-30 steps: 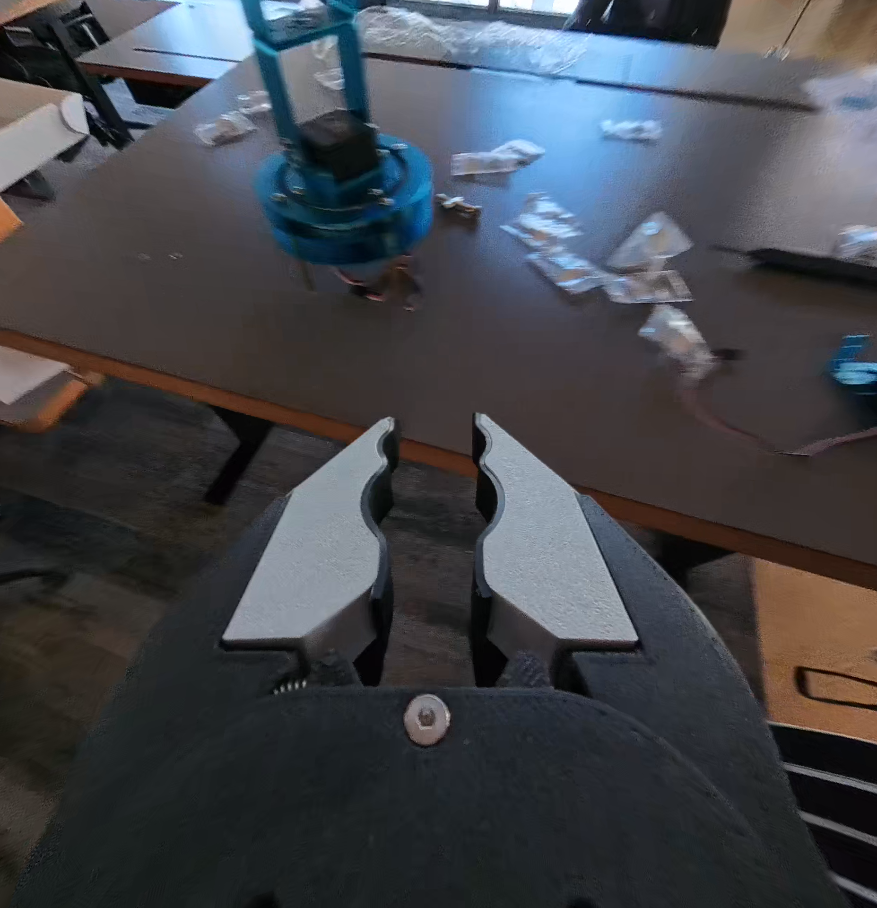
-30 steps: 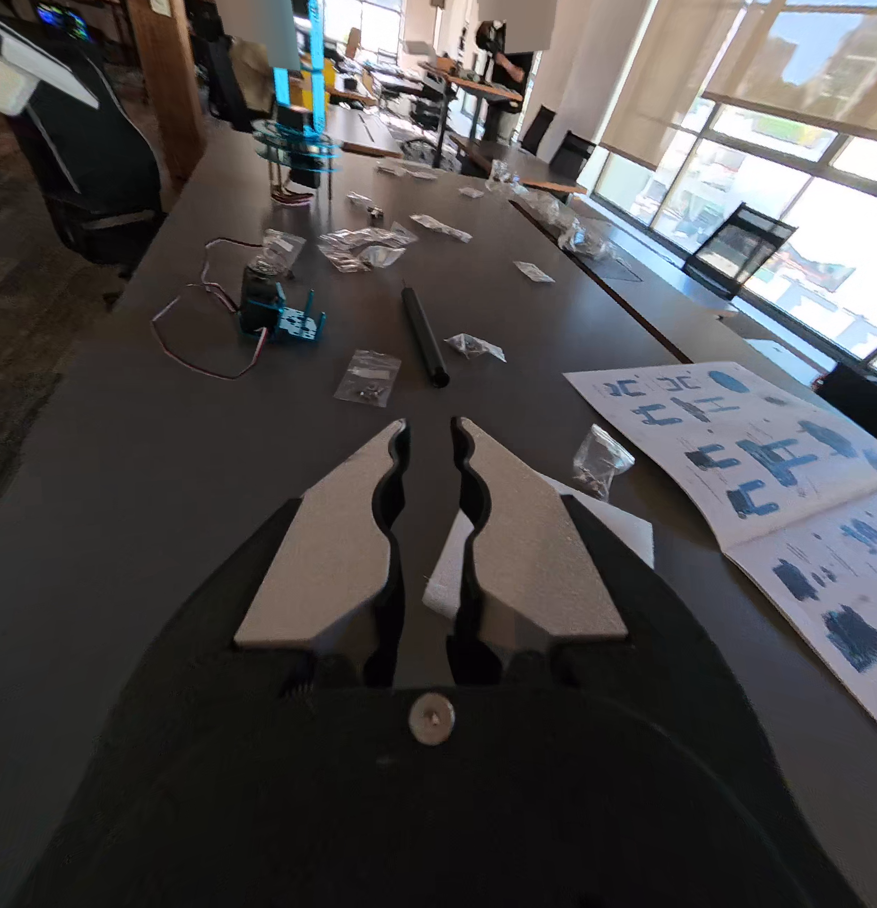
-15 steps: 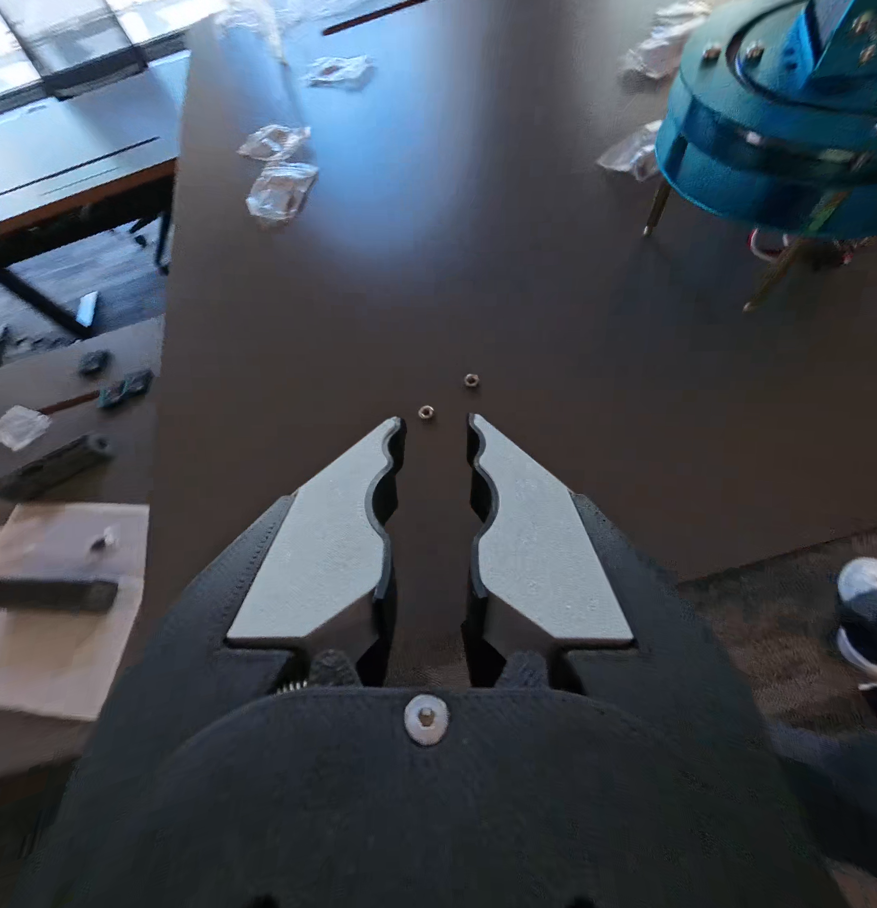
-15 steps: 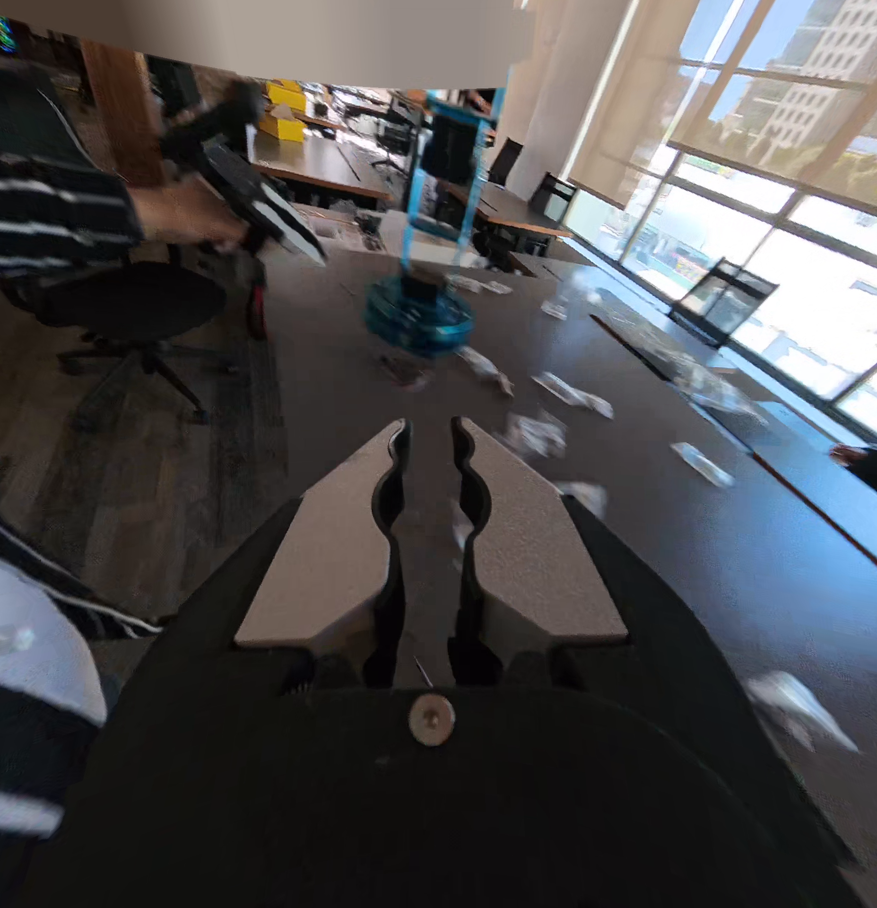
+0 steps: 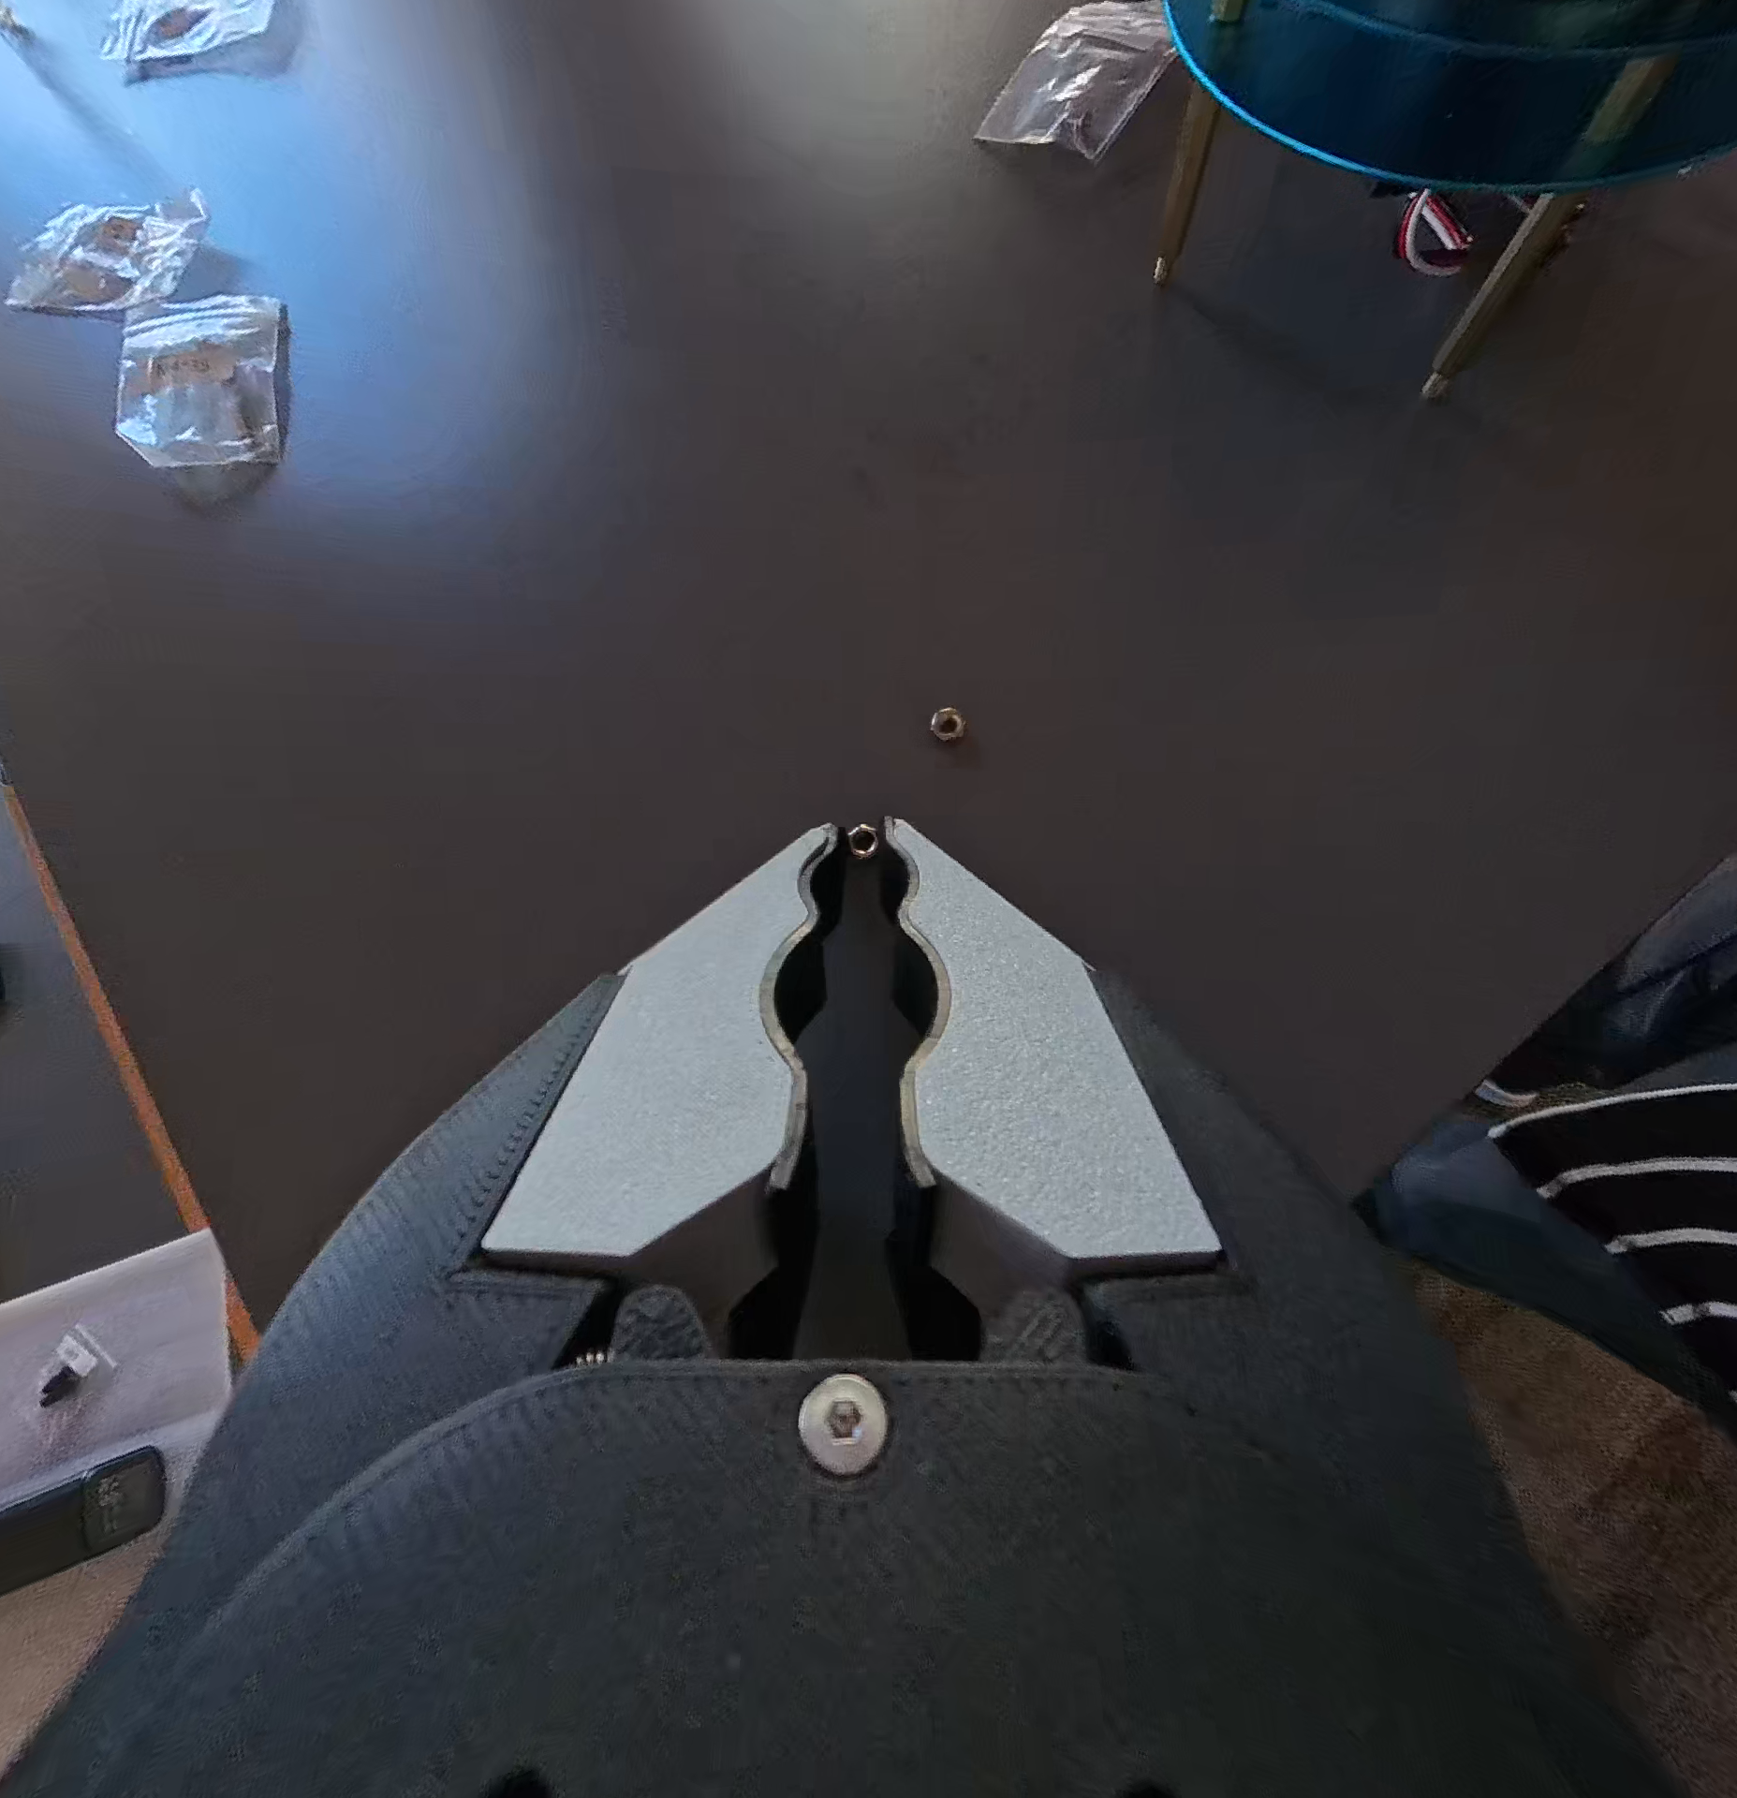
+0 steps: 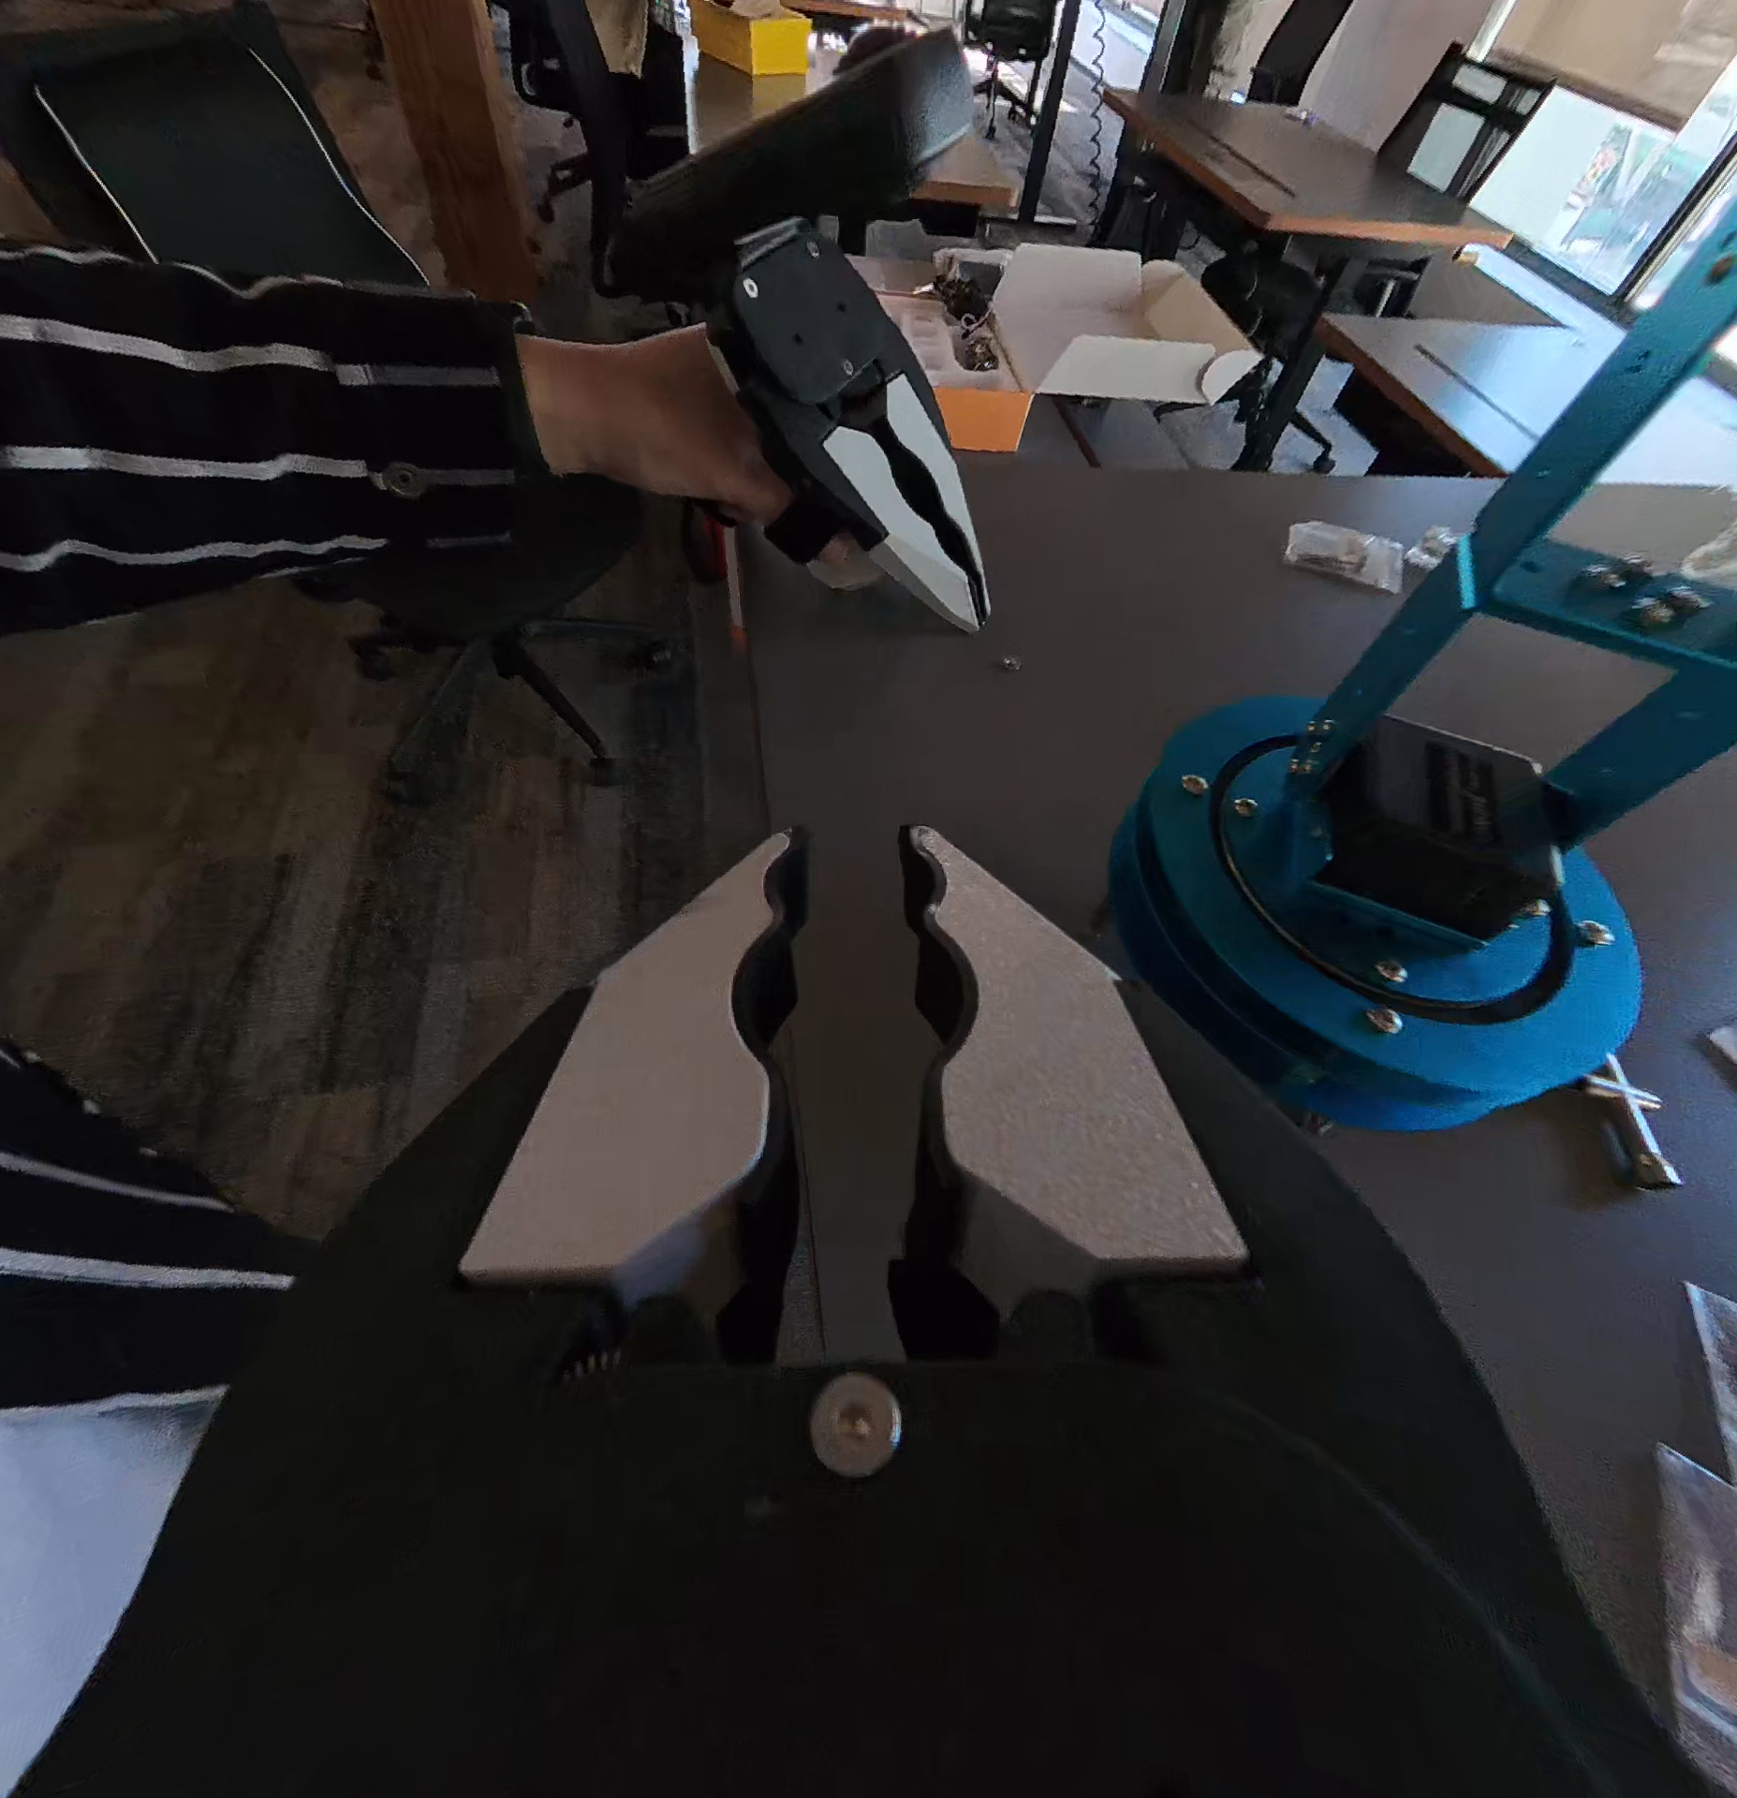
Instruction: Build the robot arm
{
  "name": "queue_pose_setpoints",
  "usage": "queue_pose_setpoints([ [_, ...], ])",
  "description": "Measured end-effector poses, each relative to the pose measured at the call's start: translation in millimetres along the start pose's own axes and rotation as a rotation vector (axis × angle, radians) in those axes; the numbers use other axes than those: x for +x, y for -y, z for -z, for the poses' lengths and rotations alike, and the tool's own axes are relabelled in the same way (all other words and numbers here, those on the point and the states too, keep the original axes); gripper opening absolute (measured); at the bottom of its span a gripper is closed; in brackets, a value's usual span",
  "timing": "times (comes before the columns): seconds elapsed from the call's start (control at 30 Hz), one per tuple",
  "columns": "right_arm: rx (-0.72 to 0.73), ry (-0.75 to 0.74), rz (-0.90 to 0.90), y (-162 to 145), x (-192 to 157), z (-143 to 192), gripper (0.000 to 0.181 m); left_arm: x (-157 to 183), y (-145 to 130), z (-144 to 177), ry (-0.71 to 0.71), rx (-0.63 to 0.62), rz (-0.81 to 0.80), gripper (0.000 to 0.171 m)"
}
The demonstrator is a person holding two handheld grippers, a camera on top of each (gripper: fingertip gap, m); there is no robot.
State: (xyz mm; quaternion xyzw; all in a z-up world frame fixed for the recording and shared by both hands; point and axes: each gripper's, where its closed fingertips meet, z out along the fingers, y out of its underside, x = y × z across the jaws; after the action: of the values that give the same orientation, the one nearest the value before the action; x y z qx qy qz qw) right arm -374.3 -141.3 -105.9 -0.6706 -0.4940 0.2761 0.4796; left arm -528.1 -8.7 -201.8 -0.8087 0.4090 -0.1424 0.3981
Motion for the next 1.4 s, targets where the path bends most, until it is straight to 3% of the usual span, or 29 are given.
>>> queue_pose_setpoints([
  [0.13, -0.057, -0.026, -0.053, 1.2, 10.6, -39.3, 0.018, -5.1, 5.3, 7.2, 0.018, 0.056, 0.048, 0.004],
  [0.4, -0.218, -0.199, -0.155, -0.5, 34.8, -162.9, 0.028, -20.7, 14.1, 40.1, 0.082, 0.165, 0.118, 0.004],
  [0.63, -0.324, -0.304, -0.210, -22.8, 67.5, -197.7, 0.019, -13.3, 25.7, 67.7, 0.050, 0.290, 0.156, 0.004],
  [0.87, -0.329, -0.281, -0.275, -25.3, 68.7, -201.5, 0.007, -5.1, 26.5, 80.6, 0.030, 0.295, 0.114, 0.004],
  [1.1, -0.304, -0.265, -0.254, -25.3, 58.3, -194.6, 0.006, 1.2, 42.7, 91.4, 0.012, 0.340, 0.096, 0.004],
  [1.23, -0.264, -0.254, -0.185, -23.9, 40.0, -164.9, 0.006, 13.1, 51.4, 93.5, -0.006, 0.358, 0.092, 0.004],
  [1.4, -0.250, -0.293, -0.164, -40.6, 40.4, -95.9, 0.005, 47.2, 67.3, 82.3, -0.056, 0.368, 0.066, 0.004],
])
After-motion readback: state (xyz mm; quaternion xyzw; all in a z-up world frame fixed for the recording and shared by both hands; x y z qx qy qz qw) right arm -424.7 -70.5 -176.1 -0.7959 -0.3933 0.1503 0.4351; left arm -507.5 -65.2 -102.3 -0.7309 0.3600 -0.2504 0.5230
